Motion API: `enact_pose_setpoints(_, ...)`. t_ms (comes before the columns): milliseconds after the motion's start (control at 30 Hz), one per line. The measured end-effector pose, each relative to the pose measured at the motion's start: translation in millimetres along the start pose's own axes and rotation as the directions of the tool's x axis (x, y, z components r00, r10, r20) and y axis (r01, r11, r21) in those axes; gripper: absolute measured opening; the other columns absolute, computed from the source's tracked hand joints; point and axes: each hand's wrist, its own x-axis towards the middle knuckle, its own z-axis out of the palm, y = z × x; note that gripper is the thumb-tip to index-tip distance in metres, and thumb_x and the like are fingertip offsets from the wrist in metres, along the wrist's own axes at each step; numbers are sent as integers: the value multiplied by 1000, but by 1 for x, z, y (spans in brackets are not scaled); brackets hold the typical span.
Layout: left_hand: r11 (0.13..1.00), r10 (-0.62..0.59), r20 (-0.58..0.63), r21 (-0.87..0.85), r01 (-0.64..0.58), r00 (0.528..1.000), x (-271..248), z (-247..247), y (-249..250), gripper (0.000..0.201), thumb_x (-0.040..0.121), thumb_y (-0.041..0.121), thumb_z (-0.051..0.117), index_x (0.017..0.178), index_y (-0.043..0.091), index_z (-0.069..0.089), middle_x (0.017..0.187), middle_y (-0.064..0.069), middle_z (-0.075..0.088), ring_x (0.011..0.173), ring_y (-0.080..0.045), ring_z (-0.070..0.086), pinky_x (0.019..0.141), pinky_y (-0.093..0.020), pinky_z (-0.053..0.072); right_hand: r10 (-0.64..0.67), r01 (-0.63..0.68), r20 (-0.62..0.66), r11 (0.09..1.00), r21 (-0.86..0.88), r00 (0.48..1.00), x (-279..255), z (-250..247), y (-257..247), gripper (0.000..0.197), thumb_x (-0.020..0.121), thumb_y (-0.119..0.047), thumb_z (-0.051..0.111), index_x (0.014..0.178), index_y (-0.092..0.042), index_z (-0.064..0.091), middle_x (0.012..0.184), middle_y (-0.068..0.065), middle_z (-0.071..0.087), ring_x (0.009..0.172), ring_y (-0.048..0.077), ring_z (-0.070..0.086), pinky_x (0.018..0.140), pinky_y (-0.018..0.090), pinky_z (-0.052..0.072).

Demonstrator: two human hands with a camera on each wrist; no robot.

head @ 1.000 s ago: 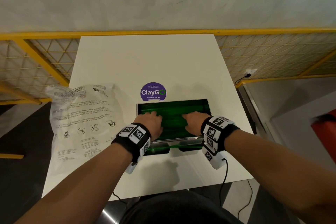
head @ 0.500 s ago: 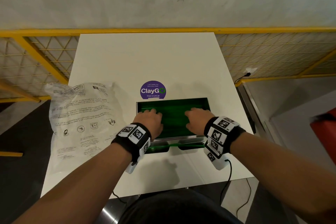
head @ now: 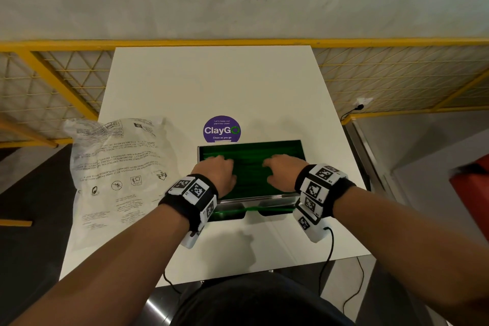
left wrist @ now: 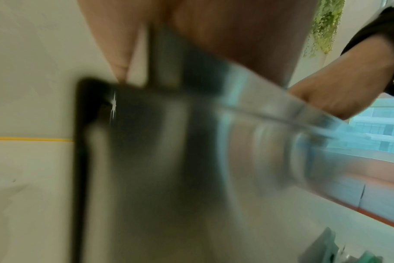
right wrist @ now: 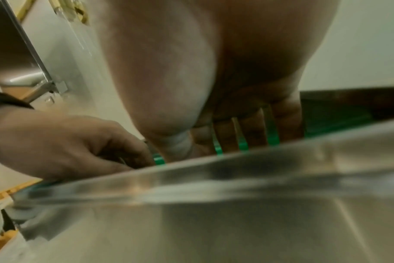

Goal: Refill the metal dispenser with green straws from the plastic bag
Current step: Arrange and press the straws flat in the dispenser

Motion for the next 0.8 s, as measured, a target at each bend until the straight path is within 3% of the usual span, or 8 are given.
enact_pose_setpoints(100, 997, 21, -47, -70, -25, 999, -2, -2, 0, 36, 94, 28, 49, 124, 10, 46, 119, -11, 48, 110, -29, 51, 84, -38, 45, -12, 22, -158, 998, 62, 987, -6, -3, 4, 33, 92, -22, 50, 124, -12, 52, 123, 11, 55, 106, 27, 57, 91, 39, 49)
enact_pose_setpoints(167, 995, 33, -53, -97, -38, 998, -3, 0, -1, 46, 92, 24, 52, 134, 12, 37, 126, -12, 40, 115, -30, 45, 87, -39, 44, -6, 19, -238, 998, 52, 971, -5, -1, 7, 40, 91, -22, 52, 130, -12, 47, 128, 10, 48, 112, 29, 53, 94, 42, 46)
enact_pose_setpoints(333, 995, -4, 141, 101, -11, 990, 0, 4, -1, 51, 96, 36, 43, 140, 13, 32, 138, -17, 39, 113, -34, 54, 88, -42, 47, 67, -64, 54, 997, -47, 996, 2, 7, 7, 60, 96, -24, 43, 149, -9, 19, 157, 15, 14, 134, 35, 38, 105, 44, 41)
enact_pose_setpoints(400, 989, -17, 143, 151, -5, 990, 2, 5, 2, 51, 96, 40, 40, 138, 12, 35, 138, -17, 41, 114, -34, 54, 88, -42, 46, 77, -76, 49, 997, -20, 996, 5, 6, 4, 62, 97, -23, 42, 150, -7, 14, 158, 17, 6, 139, 36, 29, 107, 44, 38)
enact_pose_setpoints(467, 986, -41, 79, 165, 28, 996, 3, 7, 3, 55, 95, 42, 42, 138, 10, 34, 141, -19, 38, 123, -35, 45, 96, -42, 41, 114, -114, 13, 993, 22, 993, 9, 5, 3, 63, 97, -23, 42, 150, -5, 13, 156, 20, 10, 140, 37, 25, 107, 45, 38)
enact_pose_setpoints(567, 971, -75, 76, 233, 55, 994, 3, 13, 2, 65, 95, 45, 39, 144, 6, 24, 149, -24, 26, 131, -36, 37, 103, -42, 34, 159, -161, 65, 987, 18, 985, 13, 5, 4, 54, 98, -22, 42, 144, 0, 26, 144, 24, 35, 122, 34, 49, 92, 37, 47)
enact_pose_setpoints(700, 971, -54, 72, 236, 35, 996, 5, 11, 2, 55, 96, 47, 35, 135, 7, 36, 131, -15, 50, 116, -29, 51, 94, -38, 37, 141, -143, 86, 989, 23, 986, 12, 3, 5, 46, 98, -21, 42, 140, -2, 36, 139, 20, 43, 117, 32, 53, 91, 36, 49)
enact_pose_setpoints(800, 981, -24, 46, 195, 14, 999, 4, 12, -1, 50, 96, 45, 36, 131, 10, 41, 125, -13, 53, 110, -29, 54, 91, -38, 39, 72, -69, -31, 995, 73, 997, -3, -1, 6, 42, 96, -21, 45, 134, -4, 44, 130, 16, 52, 112, 30, 55, 94, 39, 49)
